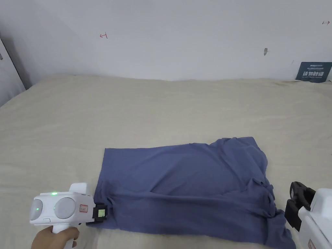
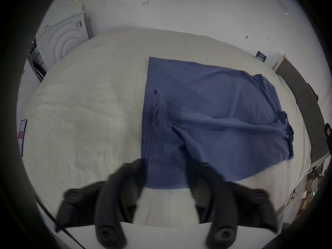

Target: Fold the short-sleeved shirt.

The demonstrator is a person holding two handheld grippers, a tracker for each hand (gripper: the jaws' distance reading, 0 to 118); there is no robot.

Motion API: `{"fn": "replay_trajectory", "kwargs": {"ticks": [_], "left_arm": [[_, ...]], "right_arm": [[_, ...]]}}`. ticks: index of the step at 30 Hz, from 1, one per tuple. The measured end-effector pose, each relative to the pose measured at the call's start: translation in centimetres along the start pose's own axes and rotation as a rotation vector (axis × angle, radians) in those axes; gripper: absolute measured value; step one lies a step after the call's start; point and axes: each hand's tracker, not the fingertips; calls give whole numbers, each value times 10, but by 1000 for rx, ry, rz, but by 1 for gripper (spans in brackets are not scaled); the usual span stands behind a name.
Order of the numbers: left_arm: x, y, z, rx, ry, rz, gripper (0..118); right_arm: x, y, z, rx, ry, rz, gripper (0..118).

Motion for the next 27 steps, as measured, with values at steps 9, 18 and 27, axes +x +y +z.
{"fn": "replay_trajectory", "kwargs": {"ticks": [9, 18, 27], "left_arm": [[-7, -5, -26, -94, 52, -4, 78], [7, -2, -25, -105, 22, -64, 12], [5, 9, 2, -58, -7, -85, 4]], "right_arm": [[0, -6, -4, -39, 0, -11, 0], [7, -8, -4, -63, -7, -19, 0], [34, -21, -37, -290, 19, -94, 1]]}}
